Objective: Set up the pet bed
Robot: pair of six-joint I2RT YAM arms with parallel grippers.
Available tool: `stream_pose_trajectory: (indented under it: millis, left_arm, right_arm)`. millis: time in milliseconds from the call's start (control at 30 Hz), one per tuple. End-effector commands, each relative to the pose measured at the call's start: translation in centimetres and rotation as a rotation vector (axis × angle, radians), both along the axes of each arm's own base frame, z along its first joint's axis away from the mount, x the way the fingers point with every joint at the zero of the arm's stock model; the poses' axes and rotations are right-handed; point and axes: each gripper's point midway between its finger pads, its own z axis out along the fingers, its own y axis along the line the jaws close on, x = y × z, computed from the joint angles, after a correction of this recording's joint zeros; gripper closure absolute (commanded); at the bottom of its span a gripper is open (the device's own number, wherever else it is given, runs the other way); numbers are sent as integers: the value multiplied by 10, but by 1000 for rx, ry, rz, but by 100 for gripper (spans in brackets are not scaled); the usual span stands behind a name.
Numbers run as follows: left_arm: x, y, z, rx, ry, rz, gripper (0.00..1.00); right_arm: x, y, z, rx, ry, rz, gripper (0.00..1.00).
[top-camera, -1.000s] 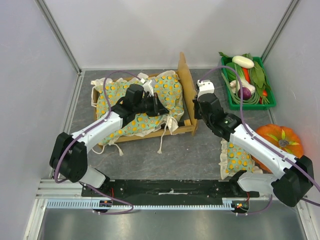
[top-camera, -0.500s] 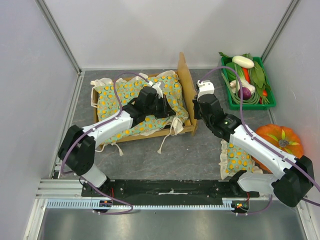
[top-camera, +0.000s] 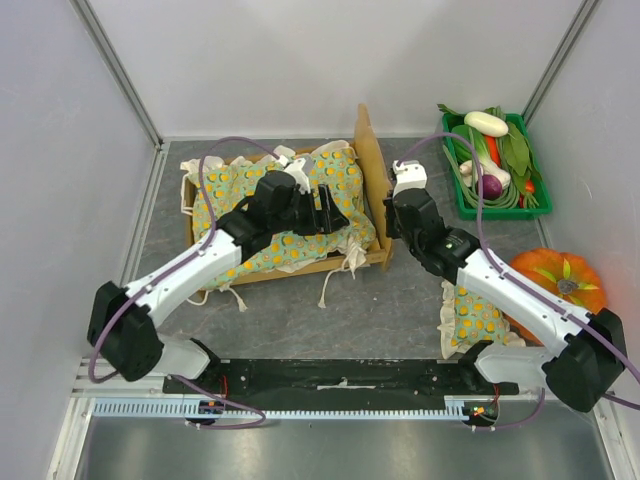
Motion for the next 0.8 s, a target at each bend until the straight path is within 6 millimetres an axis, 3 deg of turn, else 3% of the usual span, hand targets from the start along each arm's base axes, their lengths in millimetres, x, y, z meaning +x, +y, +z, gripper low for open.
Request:
stream_pose_trajectory:
  millis: [0,67,100,167,200,267,300,433,467,500,567,600,633,667,700,767]
  left_arm:
    - [-4,21,51,14,-162,16,20]
    - [-9,24,58,13,-184,6,19]
    - [-14,26,66,-1,-203,-5,19]
    - [-23,25,65,-9,-209,-48,19]
    - [-28,26,56,-3,-196,-61,19]
    - [-34,30,52,-7,-200,-69,19]
    - [-39,32,38,7,-179,-77,19]
    - [-56,39,22,-11,-159,-93,19]
    - [-59,40,20,-16,-156,-97,19]
    - [-63,42,8,-11,-143,-101,19]
    - [-69,48,6,-15,-153,-87,19]
    - [-73,51,-3,-4,-142,-85,19]
    - [-73,54,-3,-2,-152,-73,19]
    - [-78,55,1,-10,-169,-75,19]
    - [-82,58,-6,2,-164,-70,19]
    - [-88,59,-13,27,-179,-62,19]
  right_arm:
    - [-1,41,3,170,33,62,100]
    - [8,40,3,149,23,42,100]
    - [15,44,16,154,-5,49,100]
    - [27,48,15,110,-17,68,100]
    - [34,55,26,115,-48,82,100]
    - [45,63,20,66,-48,118,100]
    - [50,67,25,62,-61,124,100]
    - [56,75,4,14,-22,161,96]
    - [53,72,-5,8,-5,159,91]
    - [50,72,-8,9,4,171,76]
    - [40,68,-8,13,14,204,63]
    - [30,72,-4,16,14,288,48]
    - [24,66,15,24,-30,307,40]
    - [17,58,14,6,-25,312,33]
    - [9,49,33,-7,-73,325,24]
    - [0,28,39,-54,-82,291,21]
